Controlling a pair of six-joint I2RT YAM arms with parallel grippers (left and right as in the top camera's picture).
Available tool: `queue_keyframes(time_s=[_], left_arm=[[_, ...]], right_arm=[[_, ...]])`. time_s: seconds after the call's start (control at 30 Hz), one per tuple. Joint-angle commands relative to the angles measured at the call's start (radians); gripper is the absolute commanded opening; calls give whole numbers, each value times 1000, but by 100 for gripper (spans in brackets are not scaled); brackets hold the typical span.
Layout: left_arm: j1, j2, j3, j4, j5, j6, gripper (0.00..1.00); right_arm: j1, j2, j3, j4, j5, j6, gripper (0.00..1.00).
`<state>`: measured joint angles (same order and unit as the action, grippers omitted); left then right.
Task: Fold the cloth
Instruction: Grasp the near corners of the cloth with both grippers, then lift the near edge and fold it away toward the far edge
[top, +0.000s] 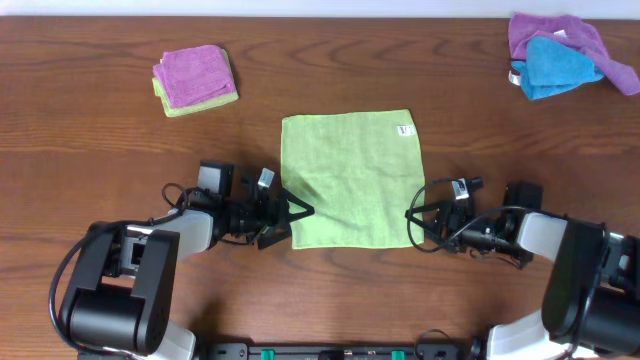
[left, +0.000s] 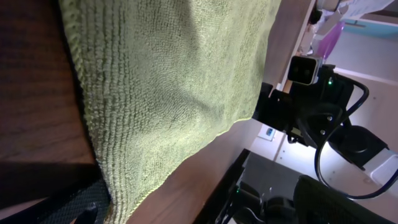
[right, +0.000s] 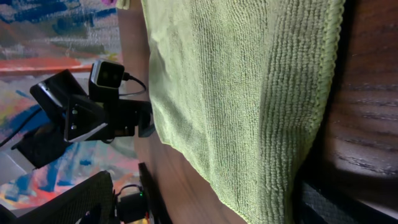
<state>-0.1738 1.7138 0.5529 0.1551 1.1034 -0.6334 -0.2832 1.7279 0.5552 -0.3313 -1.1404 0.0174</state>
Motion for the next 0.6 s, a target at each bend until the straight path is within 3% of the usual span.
queue_keyframes(time_s=[0.0, 0.57], left_arm=[[-5, 31, -17, 22, -56, -38, 95], [-74, 31, -17, 29, 8, -114, 100]], right_arm=[[10, 29, -16, 12, 68, -11, 90], [10, 29, -16, 46, 68, -3, 82]])
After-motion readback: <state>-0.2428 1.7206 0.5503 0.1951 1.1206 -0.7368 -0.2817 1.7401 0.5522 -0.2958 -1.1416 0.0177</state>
